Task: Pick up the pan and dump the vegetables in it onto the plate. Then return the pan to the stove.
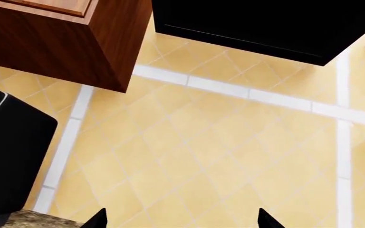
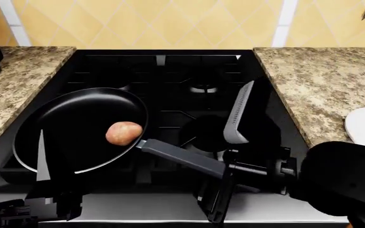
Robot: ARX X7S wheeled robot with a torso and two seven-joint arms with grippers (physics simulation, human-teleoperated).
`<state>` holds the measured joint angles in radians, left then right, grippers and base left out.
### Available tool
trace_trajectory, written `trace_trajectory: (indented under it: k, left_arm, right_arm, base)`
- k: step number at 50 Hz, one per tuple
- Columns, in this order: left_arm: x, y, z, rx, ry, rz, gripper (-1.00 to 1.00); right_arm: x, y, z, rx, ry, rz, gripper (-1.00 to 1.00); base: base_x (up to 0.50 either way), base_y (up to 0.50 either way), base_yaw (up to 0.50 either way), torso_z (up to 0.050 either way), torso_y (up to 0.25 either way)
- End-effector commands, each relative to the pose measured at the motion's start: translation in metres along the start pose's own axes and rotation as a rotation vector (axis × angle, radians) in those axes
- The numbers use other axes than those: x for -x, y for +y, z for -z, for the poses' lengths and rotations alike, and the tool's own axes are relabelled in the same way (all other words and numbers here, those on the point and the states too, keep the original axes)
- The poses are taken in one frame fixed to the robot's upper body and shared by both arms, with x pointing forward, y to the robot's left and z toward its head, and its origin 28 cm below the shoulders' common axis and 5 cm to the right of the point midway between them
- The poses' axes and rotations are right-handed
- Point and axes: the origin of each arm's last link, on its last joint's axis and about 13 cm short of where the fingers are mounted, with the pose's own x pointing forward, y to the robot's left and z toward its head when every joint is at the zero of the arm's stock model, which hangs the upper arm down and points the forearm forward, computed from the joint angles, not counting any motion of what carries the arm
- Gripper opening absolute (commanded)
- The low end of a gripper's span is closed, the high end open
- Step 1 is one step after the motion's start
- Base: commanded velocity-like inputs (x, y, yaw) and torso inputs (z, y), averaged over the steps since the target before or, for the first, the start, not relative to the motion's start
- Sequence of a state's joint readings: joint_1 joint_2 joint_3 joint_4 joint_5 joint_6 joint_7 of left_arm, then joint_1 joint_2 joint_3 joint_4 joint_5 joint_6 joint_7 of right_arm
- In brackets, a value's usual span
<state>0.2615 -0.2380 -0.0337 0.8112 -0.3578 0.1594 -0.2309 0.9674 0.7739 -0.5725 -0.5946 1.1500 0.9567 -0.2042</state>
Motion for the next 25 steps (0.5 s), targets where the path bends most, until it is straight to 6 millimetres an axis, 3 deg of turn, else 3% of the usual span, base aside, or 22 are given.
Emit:
trace_trajectory:
  k: [1,25]
  left_arm:
    - [0.0,0.0,0.0,0.002,-0.001,0.001,1.0]
    - [0.0,0.002,-0.003,0.009,-0.012,-0.003,1.0]
  right_arm:
    - [-0.014,-0.006,0.009,-0.012,0.052,-0.006,1.0]
    - [-0.051,-0.026,0.013,-0.038,0.121,-0.033,1.0]
  base:
    - [0.0,0.0,0.0,0.0,0.0]
    - [0.0,0.0,0.0,0.0,0.0]
